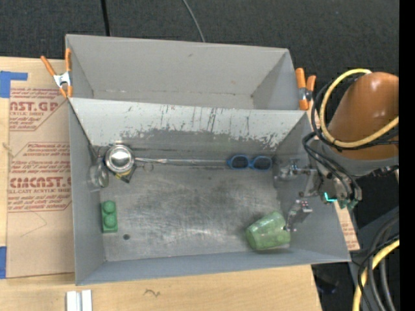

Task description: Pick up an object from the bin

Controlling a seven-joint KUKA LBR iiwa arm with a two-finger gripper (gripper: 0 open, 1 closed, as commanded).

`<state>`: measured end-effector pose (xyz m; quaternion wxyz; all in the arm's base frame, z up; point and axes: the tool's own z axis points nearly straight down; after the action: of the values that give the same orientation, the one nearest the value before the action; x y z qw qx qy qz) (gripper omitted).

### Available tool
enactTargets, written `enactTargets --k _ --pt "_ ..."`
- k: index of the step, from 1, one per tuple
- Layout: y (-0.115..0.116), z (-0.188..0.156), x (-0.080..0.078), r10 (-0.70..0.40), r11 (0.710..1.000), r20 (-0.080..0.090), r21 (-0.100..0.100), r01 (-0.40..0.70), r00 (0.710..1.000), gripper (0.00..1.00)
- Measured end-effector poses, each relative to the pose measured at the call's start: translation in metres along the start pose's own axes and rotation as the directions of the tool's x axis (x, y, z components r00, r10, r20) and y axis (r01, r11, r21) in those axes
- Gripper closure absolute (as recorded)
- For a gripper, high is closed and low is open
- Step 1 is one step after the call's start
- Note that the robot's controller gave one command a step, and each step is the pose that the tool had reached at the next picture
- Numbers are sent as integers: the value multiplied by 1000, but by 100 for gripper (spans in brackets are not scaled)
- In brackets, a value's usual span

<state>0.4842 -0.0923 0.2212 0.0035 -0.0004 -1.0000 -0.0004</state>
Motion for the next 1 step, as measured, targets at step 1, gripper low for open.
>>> enactTargets --k 1 --pt "-12 146 -5 -403 915 27 12 402 915 0"
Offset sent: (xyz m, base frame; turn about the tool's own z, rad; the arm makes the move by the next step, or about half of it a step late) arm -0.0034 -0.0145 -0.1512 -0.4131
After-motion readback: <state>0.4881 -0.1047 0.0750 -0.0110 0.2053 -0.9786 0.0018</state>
